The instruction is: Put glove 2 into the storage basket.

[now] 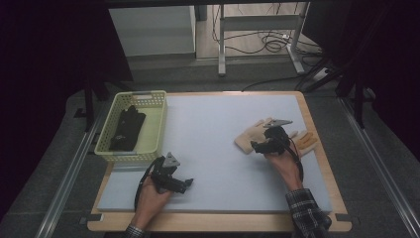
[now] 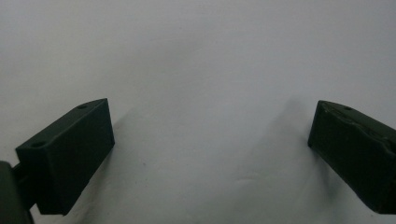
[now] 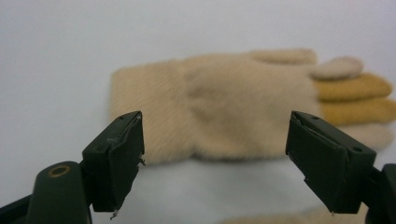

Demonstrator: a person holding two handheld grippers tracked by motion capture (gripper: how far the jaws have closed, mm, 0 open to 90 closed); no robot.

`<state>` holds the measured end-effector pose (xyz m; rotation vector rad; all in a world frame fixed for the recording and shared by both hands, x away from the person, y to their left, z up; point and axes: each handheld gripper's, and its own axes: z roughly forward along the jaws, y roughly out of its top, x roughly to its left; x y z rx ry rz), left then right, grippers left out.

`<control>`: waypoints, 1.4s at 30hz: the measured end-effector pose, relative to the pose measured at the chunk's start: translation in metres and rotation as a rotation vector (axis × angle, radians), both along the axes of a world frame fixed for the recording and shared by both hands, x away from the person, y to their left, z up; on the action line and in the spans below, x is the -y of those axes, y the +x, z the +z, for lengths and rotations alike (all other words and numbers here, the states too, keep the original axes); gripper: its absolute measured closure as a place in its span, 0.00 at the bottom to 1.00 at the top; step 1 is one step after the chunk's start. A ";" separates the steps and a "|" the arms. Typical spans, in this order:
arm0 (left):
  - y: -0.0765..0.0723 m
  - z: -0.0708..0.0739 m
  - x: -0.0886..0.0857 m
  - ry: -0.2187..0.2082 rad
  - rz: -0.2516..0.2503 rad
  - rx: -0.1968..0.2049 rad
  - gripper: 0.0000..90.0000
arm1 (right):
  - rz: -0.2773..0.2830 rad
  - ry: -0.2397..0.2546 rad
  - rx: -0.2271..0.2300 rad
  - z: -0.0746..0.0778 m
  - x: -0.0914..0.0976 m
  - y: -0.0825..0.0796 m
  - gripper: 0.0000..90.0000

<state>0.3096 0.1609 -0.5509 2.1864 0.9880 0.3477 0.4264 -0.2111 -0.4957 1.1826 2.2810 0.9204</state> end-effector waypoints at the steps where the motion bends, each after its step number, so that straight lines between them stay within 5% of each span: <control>1: 0.000 0.000 0.000 0.000 0.000 0.000 0.00 | -0.004 -0.004 0.003 0.000 -0.001 0.004 0.21; 12: 0.000 0.000 0.000 0.000 -0.001 -0.001 0.00 | -0.052 -0.019 -0.021 -0.005 -0.009 0.044 0.15; 19: 0.000 0.000 0.000 0.000 -0.001 -0.001 0.00 | -0.086 -0.083 -0.055 -0.017 -0.015 0.062 0.14; 28: 0.000 0.000 0.000 0.001 -0.001 -0.001 0.00 | -0.070 -0.042 -0.076 -0.020 -0.013 0.058 0.59; 32: 0.000 0.000 0.000 0.000 -0.002 -0.002 0.00 | -0.037 -0.022 -0.113 -0.016 -0.009 0.059 0.65; 42: 0.000 0.000 0.000 0.002 -0.002 -0.001 0.00 | 0.152 0.054 -0.044 0.019 -0.014 0.027 0.64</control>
